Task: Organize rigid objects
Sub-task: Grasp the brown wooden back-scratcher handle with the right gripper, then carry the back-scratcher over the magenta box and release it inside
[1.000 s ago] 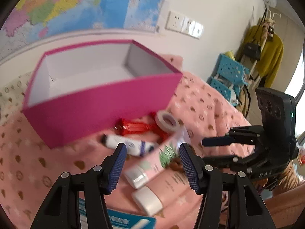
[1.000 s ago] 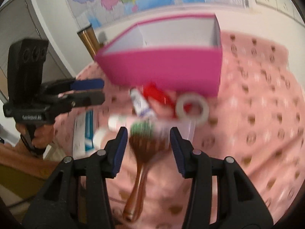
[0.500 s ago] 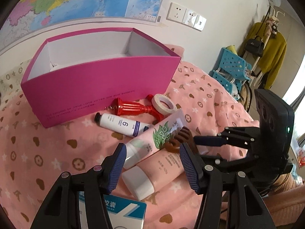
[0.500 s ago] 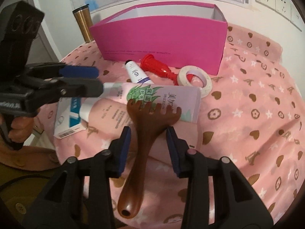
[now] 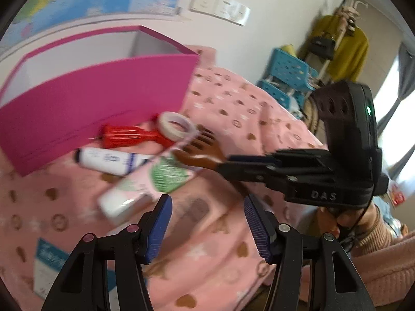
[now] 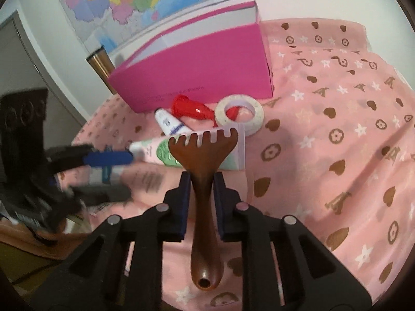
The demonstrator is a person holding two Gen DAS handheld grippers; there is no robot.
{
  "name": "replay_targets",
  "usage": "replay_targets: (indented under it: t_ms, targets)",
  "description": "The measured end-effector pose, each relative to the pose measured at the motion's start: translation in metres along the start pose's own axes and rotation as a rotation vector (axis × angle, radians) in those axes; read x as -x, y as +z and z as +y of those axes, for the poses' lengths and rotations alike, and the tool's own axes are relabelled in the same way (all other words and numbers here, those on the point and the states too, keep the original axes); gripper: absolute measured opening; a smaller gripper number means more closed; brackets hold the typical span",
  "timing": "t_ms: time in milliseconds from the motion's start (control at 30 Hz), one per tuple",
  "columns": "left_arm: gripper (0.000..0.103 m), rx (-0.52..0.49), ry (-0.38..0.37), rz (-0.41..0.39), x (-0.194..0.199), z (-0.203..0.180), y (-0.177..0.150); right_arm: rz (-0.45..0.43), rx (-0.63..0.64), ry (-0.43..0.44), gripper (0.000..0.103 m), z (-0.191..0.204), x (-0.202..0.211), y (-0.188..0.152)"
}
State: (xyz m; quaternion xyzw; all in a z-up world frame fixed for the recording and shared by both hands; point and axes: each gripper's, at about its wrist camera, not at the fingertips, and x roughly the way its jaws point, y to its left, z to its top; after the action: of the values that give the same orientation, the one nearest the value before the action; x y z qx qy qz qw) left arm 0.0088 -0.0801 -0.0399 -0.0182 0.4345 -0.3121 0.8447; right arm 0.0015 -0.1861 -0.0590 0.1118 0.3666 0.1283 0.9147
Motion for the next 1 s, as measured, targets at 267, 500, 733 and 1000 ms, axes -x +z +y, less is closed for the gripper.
replay_targets:
  t_ms: [267, 500, 733, 1000]
  targets:
    - [0.056, -0.060, -0.015, 0.026, -0.025, -0.014, 0.013, 0.021, -0.052, 0.078, 0.010, -0.016, -0.010, 0.012]
    - [0.056, -0.069, 0.002, 0.028, -0.026, -0.012, 0.013, 0.083, 0.002, 0.046, 0.027, -0.011, -0.023, 0.015]
    - [0.056, -0.058, -0.004, 0.030, -0.028, -0.011, 0.016, 0.083, 0.018, 0.034, 0.024, -0.009, -0.026, 0.018]
    - [0.054, -0.050, -0.066, 0.009, -0.030, -0.010, 0.031, -0.023, -0.002, 0.109, 0.021, -0.006, 0.006, 0.024]
